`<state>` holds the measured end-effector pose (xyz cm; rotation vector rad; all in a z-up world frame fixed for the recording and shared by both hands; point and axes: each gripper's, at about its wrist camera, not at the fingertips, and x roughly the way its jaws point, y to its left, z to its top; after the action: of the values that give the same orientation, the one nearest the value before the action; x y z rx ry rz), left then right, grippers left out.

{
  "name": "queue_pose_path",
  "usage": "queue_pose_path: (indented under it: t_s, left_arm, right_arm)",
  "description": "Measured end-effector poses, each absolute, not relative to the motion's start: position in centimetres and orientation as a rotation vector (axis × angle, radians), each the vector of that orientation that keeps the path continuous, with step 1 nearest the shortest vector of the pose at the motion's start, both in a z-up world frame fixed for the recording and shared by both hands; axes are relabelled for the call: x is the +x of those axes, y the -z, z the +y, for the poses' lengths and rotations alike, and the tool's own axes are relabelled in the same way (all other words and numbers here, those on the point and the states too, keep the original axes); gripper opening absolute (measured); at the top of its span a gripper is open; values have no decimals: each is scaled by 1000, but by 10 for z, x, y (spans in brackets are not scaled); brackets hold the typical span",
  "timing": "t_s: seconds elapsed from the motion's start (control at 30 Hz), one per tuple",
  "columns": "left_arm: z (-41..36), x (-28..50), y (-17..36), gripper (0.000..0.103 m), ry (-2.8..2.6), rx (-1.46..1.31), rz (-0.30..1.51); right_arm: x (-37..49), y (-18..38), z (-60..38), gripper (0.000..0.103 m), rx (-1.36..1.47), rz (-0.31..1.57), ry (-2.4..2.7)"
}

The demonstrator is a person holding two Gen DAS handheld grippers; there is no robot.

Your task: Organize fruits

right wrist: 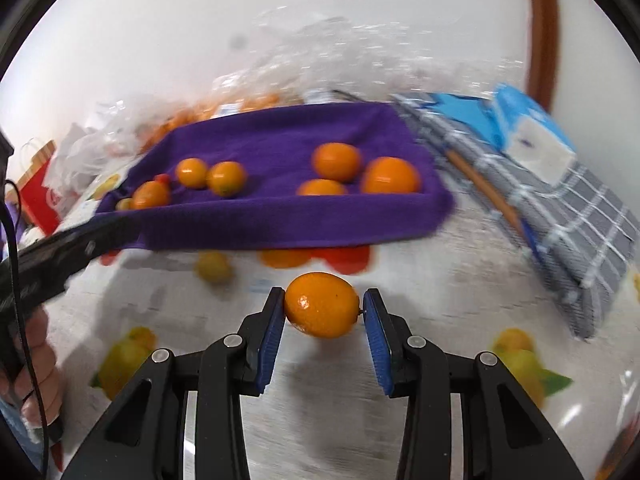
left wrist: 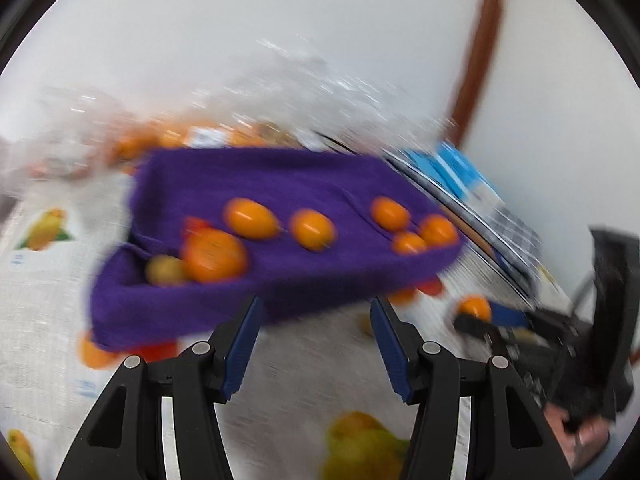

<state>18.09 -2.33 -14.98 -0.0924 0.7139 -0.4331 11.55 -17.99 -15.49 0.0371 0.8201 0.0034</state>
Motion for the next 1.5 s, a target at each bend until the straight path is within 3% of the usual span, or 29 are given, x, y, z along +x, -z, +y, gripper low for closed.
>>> queue_pose_path:
  t_s: [0.2,0.33,0.37,0.8,1.17,1.5]
  left_arm:
    - [-74,188,167,54,440,0,817]
    - [-84,196,173,27,432,-20,861]
    - [-85,196,173,26,424,-17,860]
    - [-53,190,158,25,445,-150,799]
    - [49,200,99,25,253,-227,670]
    - [64,253,88,25,186,-290,651]
  right_arm:
    - [111,157,-220,40,177,824,17]
    - [108,156,-220,40,185,810,7]
    - [107,155,-219,40,179,805,9]
    - [111,155,-214,40,148,822,36]
    - [131,84,-216,40,77,714,54]
    - [200,58,-212,40,166,675,5]
